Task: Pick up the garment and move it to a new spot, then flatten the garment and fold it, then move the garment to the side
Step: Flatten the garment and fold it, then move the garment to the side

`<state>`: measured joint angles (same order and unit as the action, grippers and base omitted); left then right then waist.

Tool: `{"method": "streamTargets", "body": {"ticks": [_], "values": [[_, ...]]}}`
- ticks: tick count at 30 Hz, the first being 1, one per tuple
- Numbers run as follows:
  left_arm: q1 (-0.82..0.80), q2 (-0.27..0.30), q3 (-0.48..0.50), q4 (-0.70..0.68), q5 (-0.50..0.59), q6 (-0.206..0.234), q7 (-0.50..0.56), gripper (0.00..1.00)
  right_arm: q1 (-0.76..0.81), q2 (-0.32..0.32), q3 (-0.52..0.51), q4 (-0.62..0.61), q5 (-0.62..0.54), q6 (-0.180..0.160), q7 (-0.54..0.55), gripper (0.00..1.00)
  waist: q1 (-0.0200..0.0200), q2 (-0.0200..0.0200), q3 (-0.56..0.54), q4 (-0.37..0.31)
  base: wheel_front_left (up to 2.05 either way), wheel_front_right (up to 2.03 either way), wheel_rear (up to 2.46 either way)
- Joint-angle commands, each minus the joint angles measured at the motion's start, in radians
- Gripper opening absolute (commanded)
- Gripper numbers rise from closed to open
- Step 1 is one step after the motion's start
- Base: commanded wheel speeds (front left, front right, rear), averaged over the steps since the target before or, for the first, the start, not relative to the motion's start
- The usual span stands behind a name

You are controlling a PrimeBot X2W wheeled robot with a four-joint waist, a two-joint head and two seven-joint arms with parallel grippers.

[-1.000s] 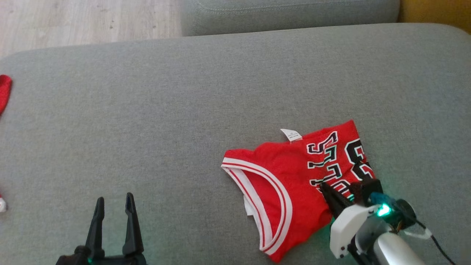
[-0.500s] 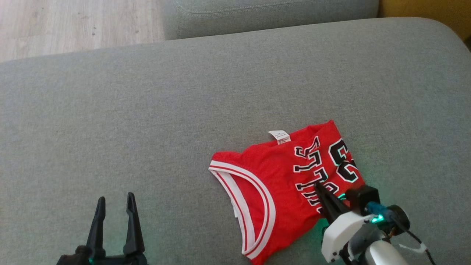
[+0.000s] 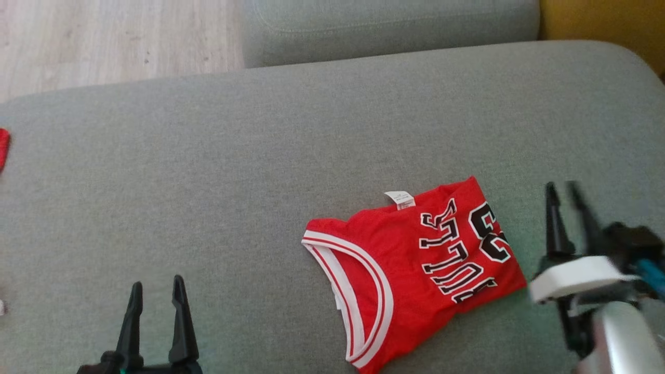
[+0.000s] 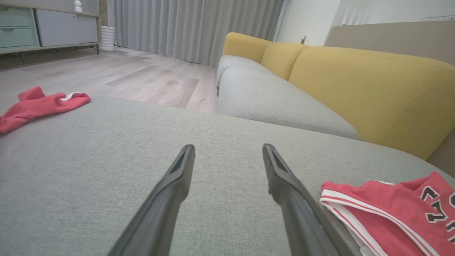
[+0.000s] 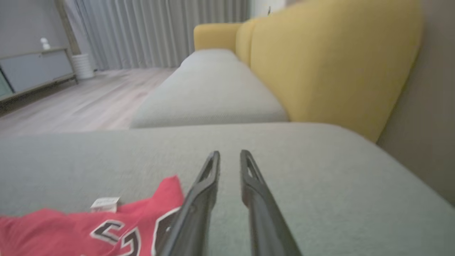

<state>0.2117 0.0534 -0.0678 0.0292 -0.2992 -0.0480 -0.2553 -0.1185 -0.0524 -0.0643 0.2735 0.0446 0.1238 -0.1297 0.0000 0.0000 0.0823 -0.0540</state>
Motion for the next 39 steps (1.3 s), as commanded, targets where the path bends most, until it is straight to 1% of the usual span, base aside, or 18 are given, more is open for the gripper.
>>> {"method": "streamTargets", "body": {"ticks": [1,4,7,13,18,22,24,26,28,31,35,38,39], "values": [[-0.013,-0.003,0.037,-0.033,0.005,0.002,-0.006,1.00,-0.010,-0.005,-0.018,-0.054,-0.021,0.007,-0.038,1.00,0.0000,0.0000,-0.017,0.004,0.00,0.00,0.00],[-0.001,-0.003,0.046,-0.032,0.010,-0.004,-0.006,1.00,0.027,-0.006,-0.080,-0.070,-0.031,0.007,-0.070,1.00,0.0000,0.0000,-0.043,0.008,0.00,0.00,0.00],[0.016,-0.003,0.056,-0.035,0.019,-0.009,-0.006,1.00,0.079,-0.007,-0.099,-0.077,-0.030,0.007,-0.091,1.00,0.0000,0.0000,-0.071,0.013,0.00,0.00,0.00],[0.044,-0.003,0.087,-0.040,0.039,-0.024,-0.006,1.00,0.181,-0.003,-0.078,-0.065,0.003,0.007,-0.116,1.00,0.0000,0.0000,-0.103,0.019,0.00,0.00,0.00],[0.053,-0.003,0.102,-0.042,0.039,-0.030,-0.006,1.00,0.198,-0.001,-0.057,-0.043,0.007,0.007,-0.122,1.00,0.0000,0.0000,-0.109,0.017,0.00,0.00,0.00],[0.051,-0.003,0.101,-0.046,0.037,-0.030,-0.006,1.00,0.168,-0.005,-0.012,-0.046,0.022,0.007,-0.106,1.00,0.0000,0.0000,-0.102,0.020,0.00,0.00,0.00],[0.046,-0.003,0.098,-0.048,0.035,-0.029,-0.006,1.00,0.137,-0.025,0.041,-0.060,0.054,0.007,-0.057,1.00,0.0000,0.0000,-0.094,0.024,0.00,0.00,0.00],[0.044,-0.003,0.092,-0.052,0.033,-0.027,-0.006,1.00,0.097,-0.065,0.095,-0.084,0.099,0.007,0.013,1.00,0.0000,0.0000,-0.086,0.029,0.00,0.00,0.00],[0.043,-0.003,0.086,-0.053,0.031,-0.025,-0.006,1.00,0.050,-0.114,0.145,-0.109,0.147,0.007,0.109,1.00,0.0000,0.0000,-0.079,0.034,0.00,0.00,0.00],[0.037,-0.003,0.078,-0.054,0.031,-0.022,-0.006,1.00,-0.016,-0.190,0.190,-0.129,0.197,0.007,0.276,1.00,0.0000,0.0000,-0.061,0.047,0.00,0.00,0.00],[0.016,-0.003,0.070,-0.050,0.027,-0.021,-0.006,1.00,-0.076,-0.246,0.220,-0.097,0.277,0.007,0.482,1.00,0.0000,0.0000,-0.034,0.075,0.00,0.00,0.00],[0.001,-0.003,0.062,-0.047,0.023,-0.021,-0.006,1.00,-0.100,-0.277,0.241,-0.045,0.302,0.007,0.576,1.00,0.0000,0.0000,-0.013,0.096,0.00,0.00,0.00],[-0.004,-0.003,0.058,-0.045,0.023,-0.021,-0.006,1.00,-0.112,-0.280,0.249,-0.006,0.324,0.007,0.613,1.00,0.0000,0.0000,-0.002,0.108,0.00,0.00,0.00]]}}
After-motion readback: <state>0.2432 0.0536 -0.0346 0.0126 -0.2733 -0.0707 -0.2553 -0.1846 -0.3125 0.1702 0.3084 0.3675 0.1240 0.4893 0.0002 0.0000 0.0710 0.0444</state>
